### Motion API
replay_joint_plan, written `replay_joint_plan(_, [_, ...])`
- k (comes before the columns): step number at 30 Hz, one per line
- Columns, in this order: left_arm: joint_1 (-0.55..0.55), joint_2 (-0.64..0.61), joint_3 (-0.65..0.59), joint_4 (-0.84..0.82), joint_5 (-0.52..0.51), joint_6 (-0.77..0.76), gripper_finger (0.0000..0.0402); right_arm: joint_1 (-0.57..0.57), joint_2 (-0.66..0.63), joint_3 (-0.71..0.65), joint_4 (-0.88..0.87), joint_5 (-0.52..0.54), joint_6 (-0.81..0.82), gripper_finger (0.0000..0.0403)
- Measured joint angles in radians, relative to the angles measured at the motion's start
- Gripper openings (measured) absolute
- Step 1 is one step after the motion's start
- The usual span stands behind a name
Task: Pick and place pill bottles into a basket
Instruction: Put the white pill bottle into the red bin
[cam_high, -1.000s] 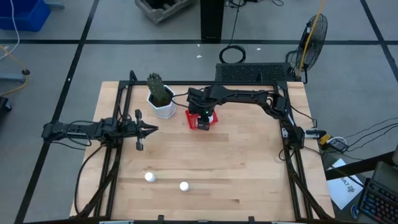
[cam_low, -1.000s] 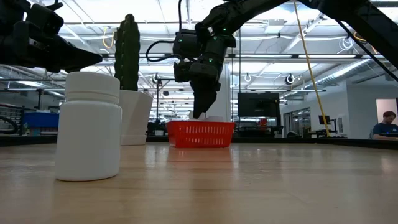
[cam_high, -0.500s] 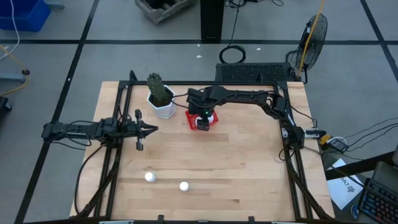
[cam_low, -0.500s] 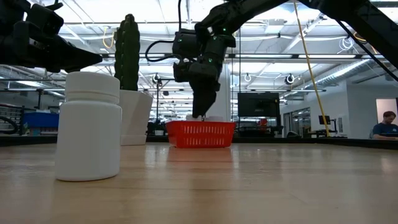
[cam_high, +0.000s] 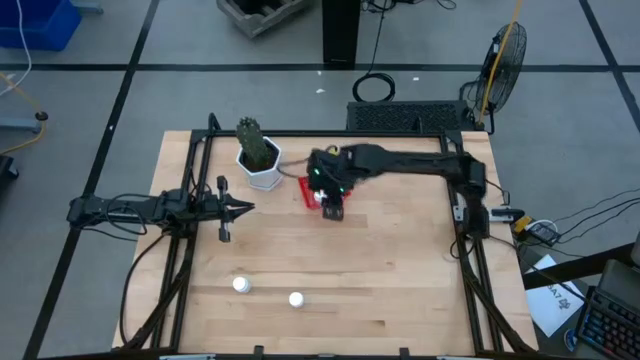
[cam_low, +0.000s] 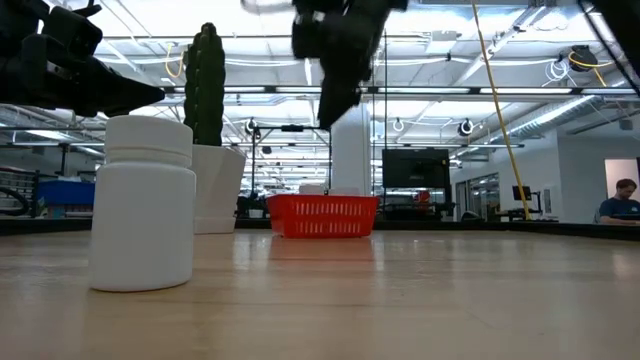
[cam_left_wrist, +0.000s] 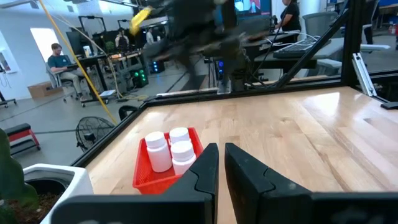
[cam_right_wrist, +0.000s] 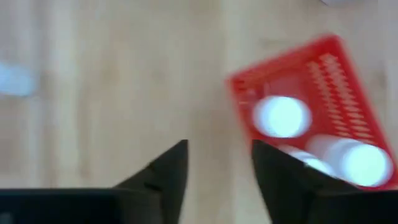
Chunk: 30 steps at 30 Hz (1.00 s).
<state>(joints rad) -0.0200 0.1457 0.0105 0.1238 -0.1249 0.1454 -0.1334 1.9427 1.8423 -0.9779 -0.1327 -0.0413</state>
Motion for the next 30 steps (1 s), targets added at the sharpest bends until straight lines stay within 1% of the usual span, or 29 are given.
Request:
replay_joint_plan(2, [0.000,0.000,0.000,0.000,0.000,0.000,0.0035,0.040,-0.075,-0.090,0.076,-0.004,0.001,0.0101])
replay_joint_plan(4, [0.000,0.000,0.000,0.000,0.000,0.000,0.0035,0.070,-0.160,-0.217,0.176,-0.021,0.035,0.0038])
replay_joint_plan(5, [0.000,0.000,0.000,0.001,0.000,0.000,0.0035,0.086,-0.210,-0.294,0.240,-0.028,0.059,0.0019])
replay_joint_plan(6, [0.000,0.000,0.000,0.000,0.000,0.000,0.0035,0.104,-0.262,-0.377,0.320,-0.033,0.091,0.0013])
replay_joint_plan(11, [0.000,0.000,0.000,0.000,0.000,0.000,0.0035,0.211,-0.528,-0.789,0.734,-0.008,0.202,0.0002])
replay_joint_plan(13, [0.000,0.000,0.000,0.000,0.000,0.000,0.0035,0.243,-0.631,-0.932,0.852,0.030,0.218,0.0002])
replay_joint_plan(16, [0.000,0.000,0.000,0.000,0.000,0.000,0.0035,0.287,-0.795,-1.111,0.985,0.130,0.250,0.0001])
replay_joint_plan(17, [0.000,0.000,0.000,0.000,0.000,0.000,0.0035,0.298,-0.848,-1.159,1.018,0.135,0.250,0.0001])
replay_joint_plan(20, [0.000,0.000,0.000,0.000,0.000,0.000,0.0035,0.311,-1.013,-1.290,1.094,0.137,0.242,0.0001])
replay_joint_plan(23, [0.000,0.000,0.000,0.000,0.000,0.000,0.0035,0.312,-1.158,-1.394,1.146,0.136,0.185,0.0001])
replay_joint_plan(27, [0.000,0.000,0.000,0.000,0.000,0.000,0.0035,0.312,-1.330,-1.488,1.143,0.133,0.161,0.0001])
replay_joint_plan(30, [0.000,0.000,0.000,0.000,0.000,0.000,0.0035,0.312,-1.452,-1.530,1.102,0.133,0.159,0.0000])
